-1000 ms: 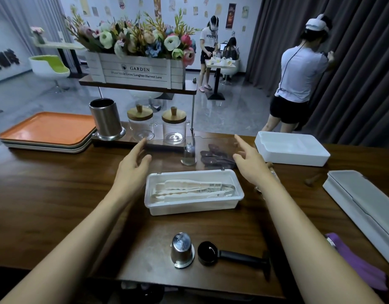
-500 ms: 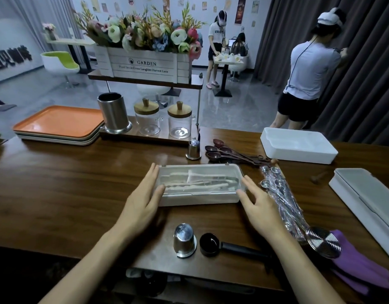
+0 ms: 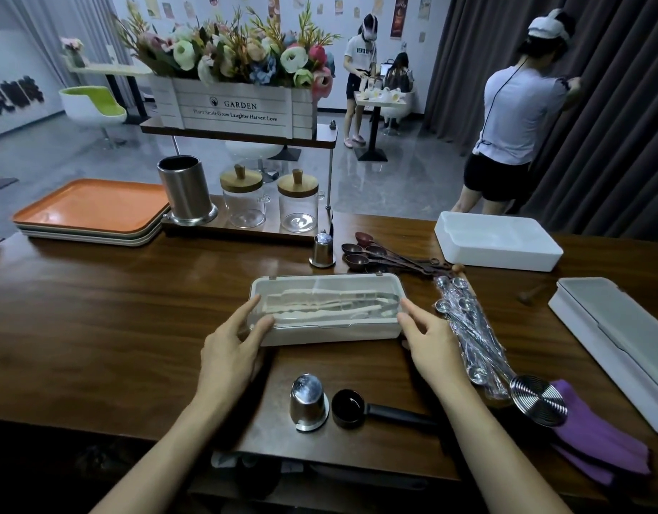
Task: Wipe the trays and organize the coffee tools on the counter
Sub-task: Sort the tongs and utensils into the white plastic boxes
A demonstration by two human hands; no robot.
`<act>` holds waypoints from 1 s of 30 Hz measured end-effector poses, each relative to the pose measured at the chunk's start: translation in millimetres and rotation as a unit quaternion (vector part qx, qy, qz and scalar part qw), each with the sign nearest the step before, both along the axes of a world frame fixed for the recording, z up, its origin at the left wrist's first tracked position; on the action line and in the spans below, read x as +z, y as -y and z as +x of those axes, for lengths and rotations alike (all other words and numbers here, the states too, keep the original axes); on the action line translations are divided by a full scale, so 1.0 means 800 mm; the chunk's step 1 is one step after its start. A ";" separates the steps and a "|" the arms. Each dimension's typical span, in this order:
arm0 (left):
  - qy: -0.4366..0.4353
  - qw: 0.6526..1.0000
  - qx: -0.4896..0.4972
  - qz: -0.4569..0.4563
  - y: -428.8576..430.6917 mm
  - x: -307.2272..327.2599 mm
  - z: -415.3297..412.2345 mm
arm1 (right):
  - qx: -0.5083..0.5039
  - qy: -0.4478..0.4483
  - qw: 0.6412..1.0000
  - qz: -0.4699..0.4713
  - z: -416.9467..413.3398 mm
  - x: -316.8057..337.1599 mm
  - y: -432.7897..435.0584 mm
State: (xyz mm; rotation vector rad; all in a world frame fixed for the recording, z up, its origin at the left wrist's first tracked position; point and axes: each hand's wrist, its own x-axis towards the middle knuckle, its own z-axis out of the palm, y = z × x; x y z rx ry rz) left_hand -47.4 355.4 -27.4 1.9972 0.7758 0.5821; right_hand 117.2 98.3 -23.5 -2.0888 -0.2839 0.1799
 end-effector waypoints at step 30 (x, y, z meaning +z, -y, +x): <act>0.064 0.987 -0.129 0.071 -0.008 0.122 0.221 | -0.009 0.054 0.992 -0.111 0.168 0.148 0.026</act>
